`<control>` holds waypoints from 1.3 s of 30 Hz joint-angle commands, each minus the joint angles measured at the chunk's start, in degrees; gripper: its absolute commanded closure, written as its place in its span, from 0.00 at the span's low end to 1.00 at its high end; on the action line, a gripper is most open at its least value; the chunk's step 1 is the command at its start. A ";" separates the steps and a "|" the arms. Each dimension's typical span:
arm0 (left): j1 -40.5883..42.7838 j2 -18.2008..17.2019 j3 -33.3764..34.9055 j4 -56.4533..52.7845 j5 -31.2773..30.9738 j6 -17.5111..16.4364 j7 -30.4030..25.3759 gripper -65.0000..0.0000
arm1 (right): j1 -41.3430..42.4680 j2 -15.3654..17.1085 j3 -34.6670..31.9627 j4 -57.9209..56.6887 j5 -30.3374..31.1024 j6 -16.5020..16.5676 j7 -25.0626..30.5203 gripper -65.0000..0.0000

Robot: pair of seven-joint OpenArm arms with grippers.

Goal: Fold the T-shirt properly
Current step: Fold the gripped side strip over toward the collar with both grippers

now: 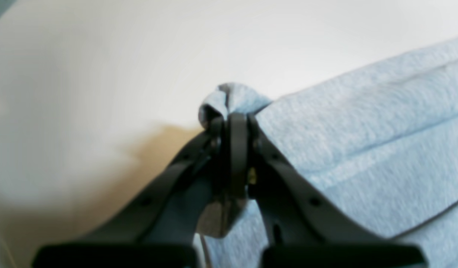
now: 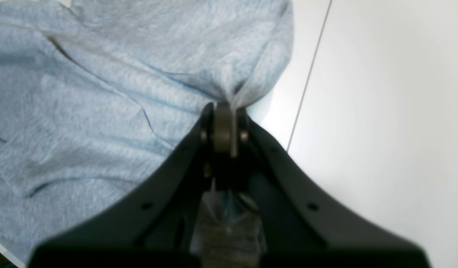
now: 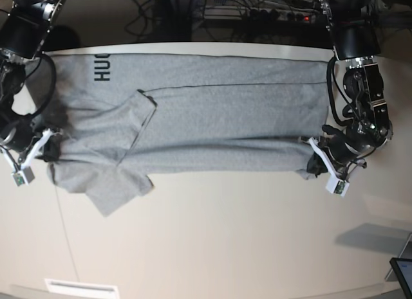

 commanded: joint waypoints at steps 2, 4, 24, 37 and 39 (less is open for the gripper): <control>0.43 -1.05 -0.31 2.74 -0.36 -0.10 -0.88 1.00 | 0.08 1.21 0.38 2.07 0.70 0.10 1.15 1.00; 1.84 -1.05 -0.31 4.85 -0.27 -0.01 -0.88 1.00 | -0.79 1.21 0.47 2.95 0.79 0.10 1.15 1.00; 9.67 -5.10 -0.31 16.63 -0.27 -0.01 3.96 1.00 | -5.28 1.03 7.68 12.01 0.88 0.10 -8.96 1.00; 11.95 -5.45 -0.40 22.09 -0.62 -0.01 12.04 1.00 | -9.59 -2.04 13.83 12.44 0.88 0.10 -12.65 1.00; 12.04 -5.45 -0.31 22.44 -0.71 -0.01 12.83 1.00 | -10.46 -2.22 14.27 12.44 0.88 0.10 -12.65 1.00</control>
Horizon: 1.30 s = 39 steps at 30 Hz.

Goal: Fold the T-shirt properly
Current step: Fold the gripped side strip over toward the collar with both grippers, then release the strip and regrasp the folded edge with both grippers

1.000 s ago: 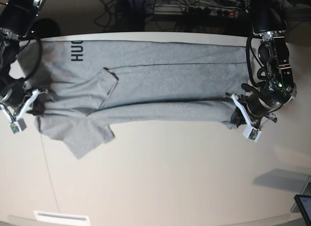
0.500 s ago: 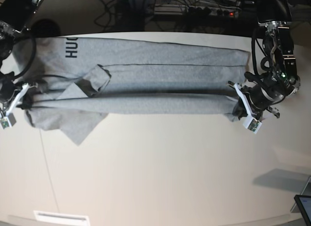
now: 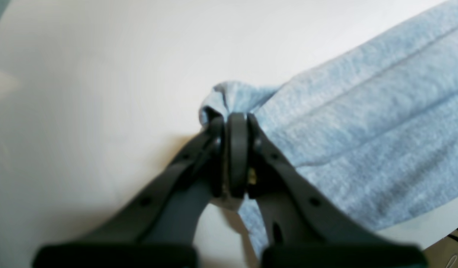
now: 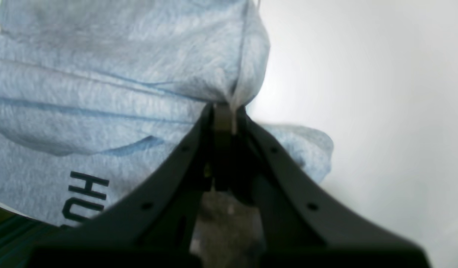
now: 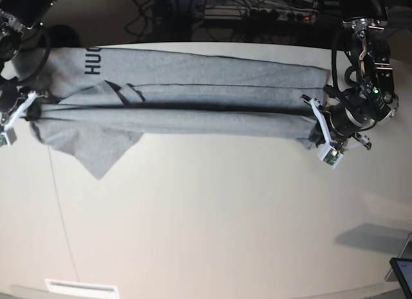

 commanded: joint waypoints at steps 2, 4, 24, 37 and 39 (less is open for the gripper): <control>0.50 -1.56 -0.55 1.61 1.44 0.42 0.38 1.00 | -0.17 1.13 0.74 1.19 -0.54 -0.05 0.20 1.00; 1.21 -2.44 -0.55 2.23 1.00 0.42 0.38 1.00 | -1.14 1.04 0.83 1.19 -0.54 -0.05 0.20 1.00; 6.22 -6.04 3.58 1.96 1.44 0.42 0.38 1.00 | -4.66 -4.06 2.85 1.89 -0.63 -0.05 0.29 1.00; 5.78 -4.37 9.56 1.88 17.00 0.42 0.11 1.00 | -4.30 -4.32 2.85 0.66 -0.89 -0.05 0.55 0.99; 5.69 -3.93 9.56 1.96 17.79 0.42 0.11 0.91 | -4.30 -4.32 2.85 0.84 -0.89 -0.05 0.55 0.94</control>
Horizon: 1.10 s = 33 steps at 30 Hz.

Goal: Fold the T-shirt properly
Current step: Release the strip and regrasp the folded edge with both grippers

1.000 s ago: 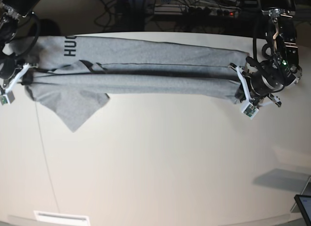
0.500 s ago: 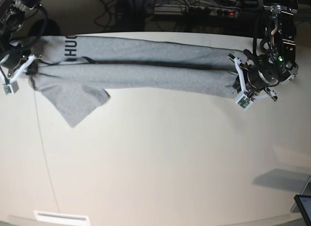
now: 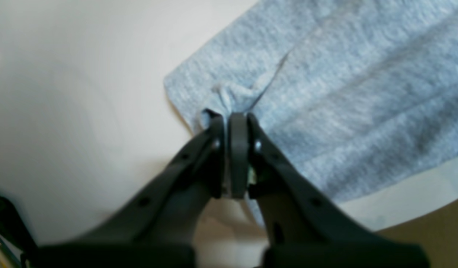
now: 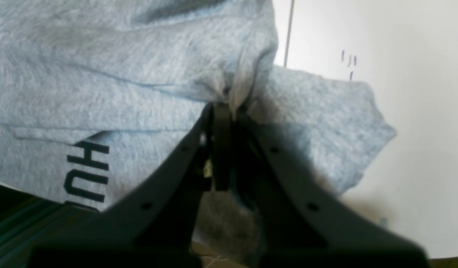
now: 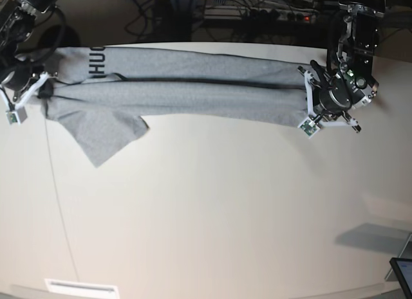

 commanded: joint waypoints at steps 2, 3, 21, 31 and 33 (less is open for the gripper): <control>-0.67 -1.07 -0.65 1.00 2.01 0.42 0.29 0.72 | 0.40 1.21 0.47 1.25 -0.15 -0.05 0.62 0.83; -0.67 -1.07 -0.74 1.00 2.10 0.42 0.29 0.63 | 0.40 1.21 1.00 1.25 -0.15 -0.05 0.62 0.76; -4.80 1.92 -8.65 1.18 2.18 0.42 0.20 0.11 | 0.57 3.05 6.89 1.43 -0.15 -0.05 0.62 0.34; -4.27 6.14 -11.11 3.20 2.18 0.51 -5.86 0.12 | 0.40 5.51 8.12 10.40 -8.41 -1.68 4.31 0.34; -4.54 8.16 -13.75 3.29 1.92 0.51 -5.95 0.12 | 0.83 5.51 8.91 10.40 -10.44 -1.50 4.31 0.34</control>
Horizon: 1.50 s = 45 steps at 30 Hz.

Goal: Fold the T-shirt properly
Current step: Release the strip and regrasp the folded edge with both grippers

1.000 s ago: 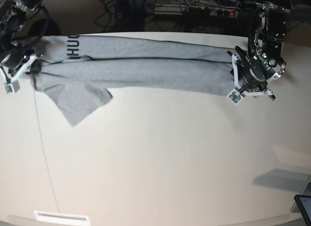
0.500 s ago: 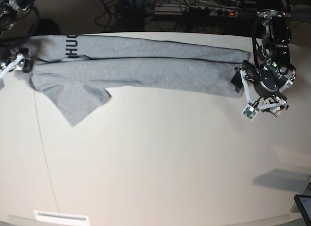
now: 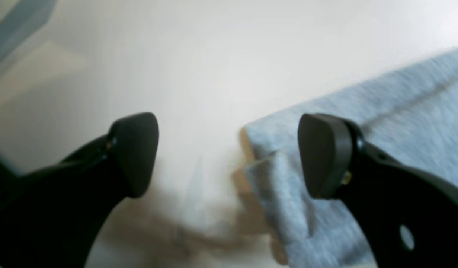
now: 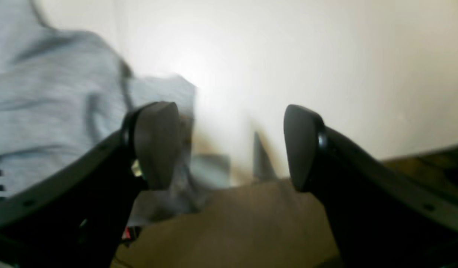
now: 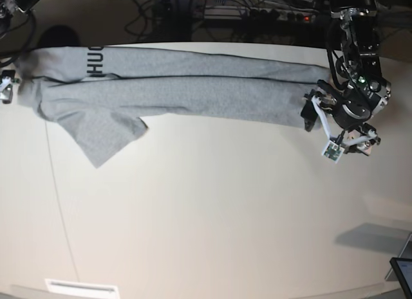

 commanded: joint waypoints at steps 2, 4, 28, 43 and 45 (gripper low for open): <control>-0.78 0.52 -1.56 2.07 -0.53 0.20 -1.14 0.12 | 0.46 0.94 0.56 1.00 0.43 0.53 1.71 0.34; -0.16 2.01 -1.21 3.04 -0.53 0.12 -3.34 0.12 | -0.59 0.94 -1.02 2.23 1.04 1.81 4.79 0.34; 17.68 13.27 -1.91 -1.45 12.66 -5.77 -41.94 1.00 | -16.50 -9.16 -27.75 5.66 -30.78 1.81 35.30 1.00; 12.94 12.12 -2.00 -18.59 13.89 -5.77 -35.08 1.00 | -12.29 -10.57 -27.57 -5.86 -31.05 1.81 35.30 1.00; 11.44 12.12 -2.09 -20.88 16.00 -5.77 -35.25 1.00 | -11.41 -10.40 -27.66 -7.62 -31.05 1.81 35.38 1.00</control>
